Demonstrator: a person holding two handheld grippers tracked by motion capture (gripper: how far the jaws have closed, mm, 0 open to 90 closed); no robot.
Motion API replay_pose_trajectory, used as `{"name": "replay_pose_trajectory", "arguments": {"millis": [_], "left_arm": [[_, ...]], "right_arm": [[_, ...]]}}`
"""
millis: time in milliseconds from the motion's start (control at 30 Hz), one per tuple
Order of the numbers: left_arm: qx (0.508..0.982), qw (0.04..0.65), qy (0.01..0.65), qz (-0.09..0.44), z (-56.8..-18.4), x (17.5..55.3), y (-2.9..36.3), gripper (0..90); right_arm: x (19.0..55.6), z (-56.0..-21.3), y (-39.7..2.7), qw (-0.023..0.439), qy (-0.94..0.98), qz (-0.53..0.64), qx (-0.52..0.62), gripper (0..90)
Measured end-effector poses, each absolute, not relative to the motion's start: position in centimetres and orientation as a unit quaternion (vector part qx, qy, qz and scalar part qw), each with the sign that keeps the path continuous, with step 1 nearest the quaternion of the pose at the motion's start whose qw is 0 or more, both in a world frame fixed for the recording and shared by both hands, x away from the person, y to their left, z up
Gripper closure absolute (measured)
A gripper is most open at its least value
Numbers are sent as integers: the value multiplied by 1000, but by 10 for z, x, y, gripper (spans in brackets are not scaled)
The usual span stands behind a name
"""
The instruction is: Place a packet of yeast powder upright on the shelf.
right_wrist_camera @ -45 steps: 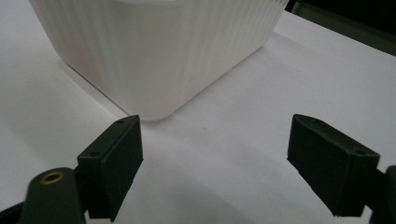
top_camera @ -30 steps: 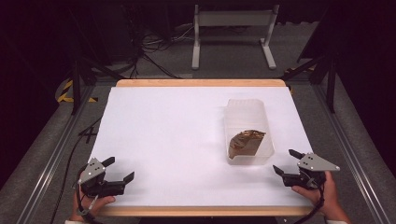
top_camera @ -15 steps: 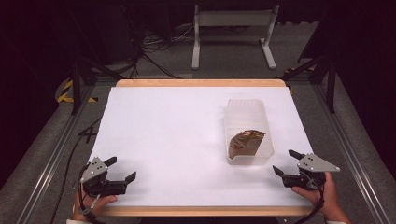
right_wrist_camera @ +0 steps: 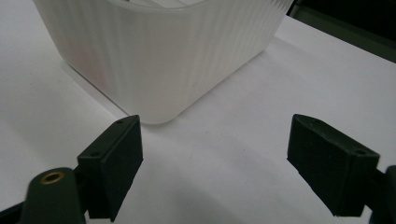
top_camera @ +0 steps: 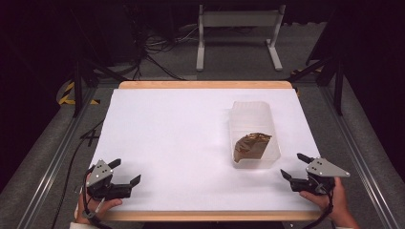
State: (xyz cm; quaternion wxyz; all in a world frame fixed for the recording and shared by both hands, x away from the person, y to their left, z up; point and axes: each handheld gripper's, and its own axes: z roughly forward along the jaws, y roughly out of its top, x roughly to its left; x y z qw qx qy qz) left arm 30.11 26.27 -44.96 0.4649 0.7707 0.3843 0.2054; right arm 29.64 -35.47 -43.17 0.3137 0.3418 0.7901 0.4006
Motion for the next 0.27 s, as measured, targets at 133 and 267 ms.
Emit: {"name": "replay_pose_trajectory", "arguments": {"millis": [133, 267], "left_arm": [[769, 464, 388, 207, -450, 302, 262, 59], [771, 458, 390, 208, -449, 302, 261, 59]], "right_arm": [[297, -432, -354, 314, 790, 402, 341, 186], [297, -432, -356, 314, 788, 406, 341, 186]]}}
